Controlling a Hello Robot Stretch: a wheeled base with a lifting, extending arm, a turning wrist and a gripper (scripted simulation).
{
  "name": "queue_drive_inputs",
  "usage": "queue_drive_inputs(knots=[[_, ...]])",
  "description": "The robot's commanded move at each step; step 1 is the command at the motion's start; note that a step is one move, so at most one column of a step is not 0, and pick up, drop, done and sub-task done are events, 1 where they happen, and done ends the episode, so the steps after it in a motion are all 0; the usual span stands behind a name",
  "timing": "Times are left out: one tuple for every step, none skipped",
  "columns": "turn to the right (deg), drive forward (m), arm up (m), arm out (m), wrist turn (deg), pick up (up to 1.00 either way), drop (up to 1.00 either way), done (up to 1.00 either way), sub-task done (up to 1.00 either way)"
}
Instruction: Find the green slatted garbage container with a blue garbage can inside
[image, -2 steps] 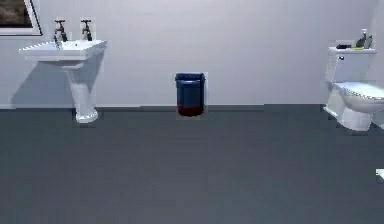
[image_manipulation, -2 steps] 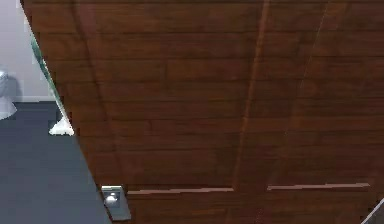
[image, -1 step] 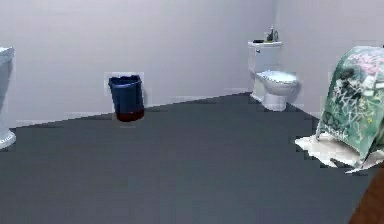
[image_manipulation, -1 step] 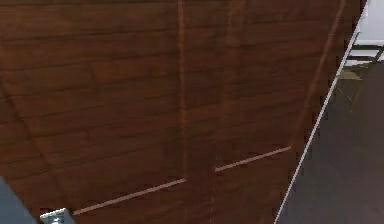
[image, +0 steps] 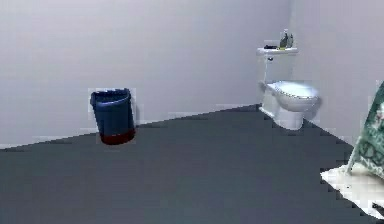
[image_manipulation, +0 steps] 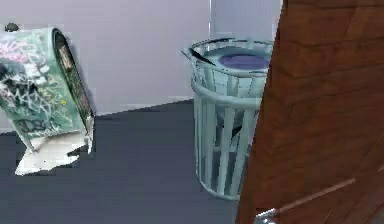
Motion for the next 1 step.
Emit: queue_drive_inputs(knots=[[45.0,0.0,0.0,0.0,0.0,0.0,0.0,0.0,0.0]])
